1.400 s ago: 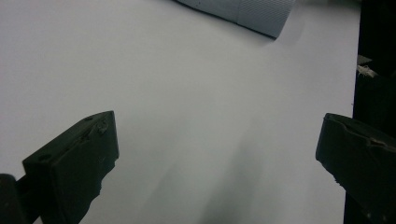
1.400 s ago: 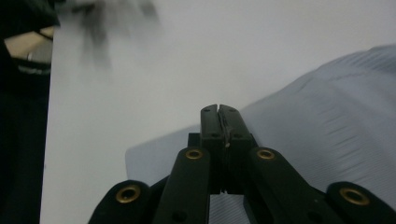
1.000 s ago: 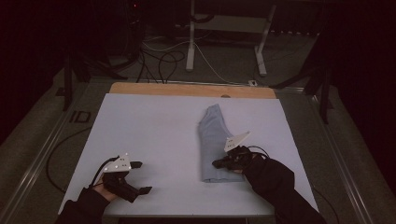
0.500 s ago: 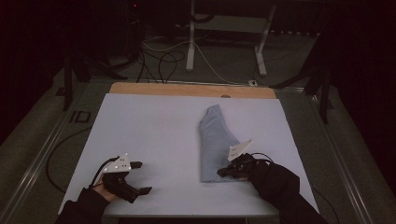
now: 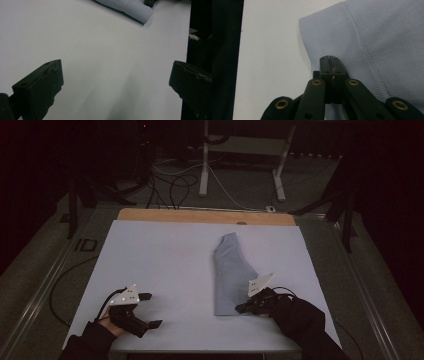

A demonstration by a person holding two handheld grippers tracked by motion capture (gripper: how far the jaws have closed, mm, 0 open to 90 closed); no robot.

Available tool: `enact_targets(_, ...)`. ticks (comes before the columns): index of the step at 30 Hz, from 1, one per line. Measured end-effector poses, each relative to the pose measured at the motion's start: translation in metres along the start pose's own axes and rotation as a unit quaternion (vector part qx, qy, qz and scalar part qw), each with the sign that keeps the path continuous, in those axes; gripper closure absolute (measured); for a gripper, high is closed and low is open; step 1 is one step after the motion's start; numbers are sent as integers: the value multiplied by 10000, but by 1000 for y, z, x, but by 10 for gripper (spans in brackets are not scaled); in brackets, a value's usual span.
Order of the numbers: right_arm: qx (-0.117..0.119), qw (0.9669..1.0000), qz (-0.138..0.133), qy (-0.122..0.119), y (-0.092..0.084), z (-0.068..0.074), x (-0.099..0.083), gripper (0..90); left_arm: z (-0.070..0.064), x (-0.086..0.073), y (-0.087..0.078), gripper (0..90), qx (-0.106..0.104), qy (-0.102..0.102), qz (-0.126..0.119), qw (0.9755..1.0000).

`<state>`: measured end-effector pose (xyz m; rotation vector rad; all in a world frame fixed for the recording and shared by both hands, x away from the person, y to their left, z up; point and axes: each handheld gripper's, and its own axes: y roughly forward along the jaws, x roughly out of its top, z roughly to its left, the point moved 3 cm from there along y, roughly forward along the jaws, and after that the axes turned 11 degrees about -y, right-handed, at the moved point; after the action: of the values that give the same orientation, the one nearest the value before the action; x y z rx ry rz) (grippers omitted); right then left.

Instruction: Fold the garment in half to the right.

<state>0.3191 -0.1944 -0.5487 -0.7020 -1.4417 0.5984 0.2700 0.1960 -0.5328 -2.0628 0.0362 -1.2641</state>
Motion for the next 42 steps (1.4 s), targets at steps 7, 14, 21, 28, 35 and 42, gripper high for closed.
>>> enact_targets(7,-5,10000,-10,2,0,0,0,900,0,0,0,4,-9,-5,-1,10000)
enact_targets(14,-23,9999,-135,0,-4,-1,8,900,0,0,-1,4,-6,-2,8,10000)
enact_targets(21,-269,9989,-381,63,-14,-10,18,793,1,0,-2,4,0,-6,-2,10000)
enact_targets(28,-451,9966,-627,276,-23,-15,25,429,1,0,-2,4,2,9,17,10000)
enact_targets(35,-319,9937,-911,576,-29,-20,28,109,1,0,-2,4,7,-3,7,10000)
enact_targets(42,-1010,9880,-1011,591,-39,-23,26,92,0,0,-4,4,6,7,-11,10000)
